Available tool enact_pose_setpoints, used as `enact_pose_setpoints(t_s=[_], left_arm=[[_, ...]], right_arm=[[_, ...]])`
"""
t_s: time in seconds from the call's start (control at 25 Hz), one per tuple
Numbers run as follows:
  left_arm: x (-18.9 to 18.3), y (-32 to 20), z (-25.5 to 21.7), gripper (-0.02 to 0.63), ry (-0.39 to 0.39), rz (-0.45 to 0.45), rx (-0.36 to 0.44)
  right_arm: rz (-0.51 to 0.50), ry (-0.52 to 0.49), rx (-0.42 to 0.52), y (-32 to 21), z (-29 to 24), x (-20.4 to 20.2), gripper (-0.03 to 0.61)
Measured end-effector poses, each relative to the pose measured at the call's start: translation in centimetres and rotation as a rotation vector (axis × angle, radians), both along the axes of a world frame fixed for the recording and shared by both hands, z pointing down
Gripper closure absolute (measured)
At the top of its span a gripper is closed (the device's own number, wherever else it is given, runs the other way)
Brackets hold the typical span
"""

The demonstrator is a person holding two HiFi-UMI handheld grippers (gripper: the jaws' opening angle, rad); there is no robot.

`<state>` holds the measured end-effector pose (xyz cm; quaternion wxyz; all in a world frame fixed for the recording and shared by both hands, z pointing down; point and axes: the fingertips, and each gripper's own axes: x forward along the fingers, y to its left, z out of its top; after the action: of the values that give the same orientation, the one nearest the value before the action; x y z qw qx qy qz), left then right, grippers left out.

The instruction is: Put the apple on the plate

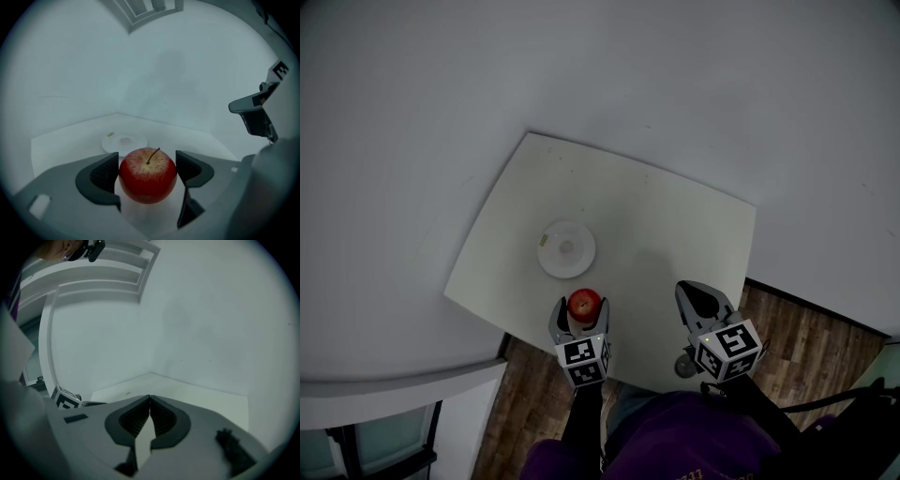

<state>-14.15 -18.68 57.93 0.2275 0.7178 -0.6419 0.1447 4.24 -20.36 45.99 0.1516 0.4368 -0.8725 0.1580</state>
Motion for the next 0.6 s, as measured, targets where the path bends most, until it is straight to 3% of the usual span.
enact_pose_setpoints(t_s=[0.6], left_arm=[[-0.4, -2.0, -1.2, 0.228, -0.002, 0.024, 0.021]], right_arm=[[0.001, 0.008, -0.016, -0.3, 0.6, -0.1, 0.566]])
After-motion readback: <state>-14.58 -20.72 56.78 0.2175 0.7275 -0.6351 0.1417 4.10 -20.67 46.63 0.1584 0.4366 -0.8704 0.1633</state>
